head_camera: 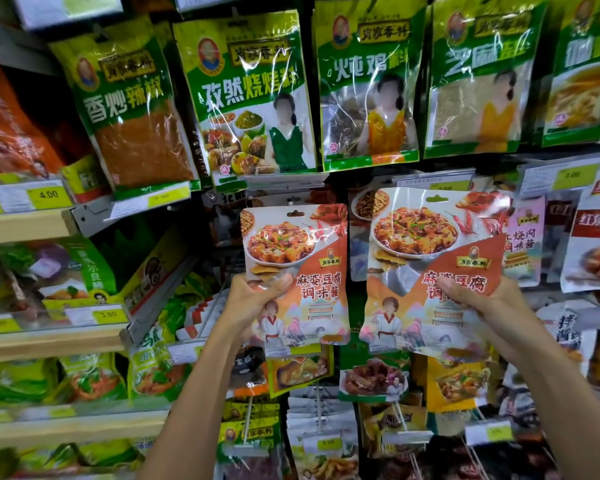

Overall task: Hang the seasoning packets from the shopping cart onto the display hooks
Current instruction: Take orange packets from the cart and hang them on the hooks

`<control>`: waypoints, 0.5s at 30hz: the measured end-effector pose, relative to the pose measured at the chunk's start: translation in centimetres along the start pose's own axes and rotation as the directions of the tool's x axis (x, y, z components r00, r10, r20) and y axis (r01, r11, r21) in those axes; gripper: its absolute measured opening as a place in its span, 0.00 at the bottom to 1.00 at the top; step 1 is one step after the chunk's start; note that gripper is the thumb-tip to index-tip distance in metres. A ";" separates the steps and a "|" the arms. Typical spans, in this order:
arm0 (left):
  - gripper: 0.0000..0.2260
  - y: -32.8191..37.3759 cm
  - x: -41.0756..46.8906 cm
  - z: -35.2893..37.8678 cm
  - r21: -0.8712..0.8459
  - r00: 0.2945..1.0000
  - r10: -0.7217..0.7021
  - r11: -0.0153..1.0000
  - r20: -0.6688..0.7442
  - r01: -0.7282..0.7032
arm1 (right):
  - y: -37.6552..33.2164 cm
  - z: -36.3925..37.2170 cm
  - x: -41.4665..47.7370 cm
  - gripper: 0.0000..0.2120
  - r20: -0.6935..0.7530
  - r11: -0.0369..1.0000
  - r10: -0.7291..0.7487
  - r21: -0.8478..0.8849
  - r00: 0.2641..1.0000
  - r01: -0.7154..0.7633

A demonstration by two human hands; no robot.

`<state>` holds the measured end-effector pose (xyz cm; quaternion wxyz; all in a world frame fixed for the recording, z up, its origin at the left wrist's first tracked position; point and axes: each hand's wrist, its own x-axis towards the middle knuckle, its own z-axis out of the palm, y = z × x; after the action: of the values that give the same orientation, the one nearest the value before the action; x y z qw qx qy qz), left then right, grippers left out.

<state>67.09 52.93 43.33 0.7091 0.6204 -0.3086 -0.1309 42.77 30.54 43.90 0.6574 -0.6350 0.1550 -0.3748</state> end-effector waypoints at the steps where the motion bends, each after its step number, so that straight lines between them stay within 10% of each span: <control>1: 0.17 0.1 0.0 0.0 -0.019 1.000 0.002 1.000 0.000 -0.002 | -0.1 0.0 0.0 0.22 0.001 1.000 0.001 0.001 1.000 -0.001; 15: 0.15 -0.1 2.2 0.0 -0.032 0.997 -0.072 0.997 -0.011 0.072 | -0.8 0.6 0.0 0.27 0.026 0.999 0.004 0.032 1.000 -0.005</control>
<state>68.87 51.67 43.82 0.7155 0.6206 -0.2796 -0.1572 43.01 31.04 44.76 0.6703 -0.6288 0.1418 -0.3676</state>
